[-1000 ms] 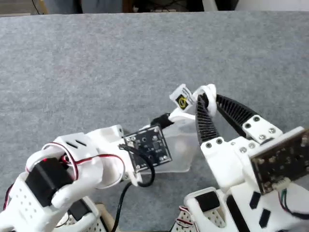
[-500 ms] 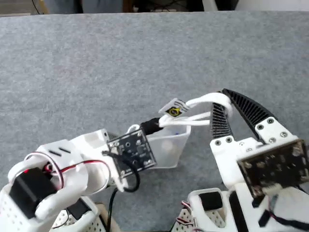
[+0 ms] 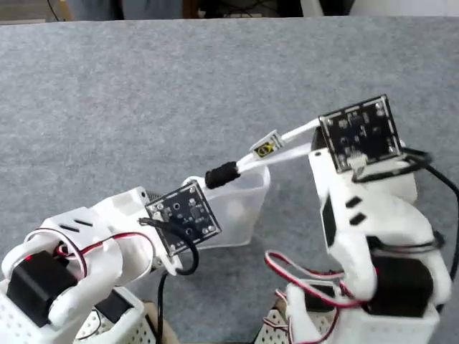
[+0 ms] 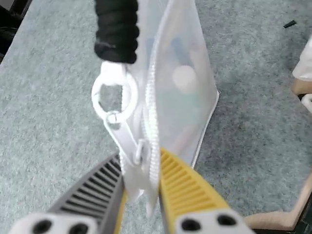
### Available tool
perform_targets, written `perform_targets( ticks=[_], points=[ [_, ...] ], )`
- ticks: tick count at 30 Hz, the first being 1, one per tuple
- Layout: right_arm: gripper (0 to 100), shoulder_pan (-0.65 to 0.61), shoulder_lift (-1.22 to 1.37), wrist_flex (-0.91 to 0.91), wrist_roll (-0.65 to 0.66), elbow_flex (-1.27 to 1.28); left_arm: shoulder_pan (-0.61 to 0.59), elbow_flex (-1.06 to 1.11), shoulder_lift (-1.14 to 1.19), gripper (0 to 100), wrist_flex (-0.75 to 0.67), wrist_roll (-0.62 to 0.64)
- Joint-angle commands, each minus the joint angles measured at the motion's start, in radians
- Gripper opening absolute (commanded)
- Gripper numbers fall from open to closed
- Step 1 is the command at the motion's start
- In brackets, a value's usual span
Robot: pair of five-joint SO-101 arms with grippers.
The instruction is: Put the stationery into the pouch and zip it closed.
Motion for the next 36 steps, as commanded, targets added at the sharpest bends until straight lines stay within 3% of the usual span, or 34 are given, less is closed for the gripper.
perform_targets(
  ticks=[1,10,15,22,36],
  points=[
    [1.2,0.083,-0.001,-0.120,0.006,0.067,-0.041,-0.005,-0.003,2,0.012,-0.005],
    [1.2,0.190,0.005,-0.388,0.006,0.300,-0.133,0.028,-0.002,2,-0.017,-0.005],
    [1.2,0.255,0.005,-0.442,0.003,0.383,-0.185,0.127,-0.011,2,-0.055,-0.005],
    [1.2,0.354,0.005,-0.459,0.003,0.397,-0.197,0.153,-0.011,2,-0.052,-0.005],
    [1.2,0.615,0.045,-0.712,0.011,0.397,-0.199,0.159,-0.003,2,-0.049,0.000]
  ],
)
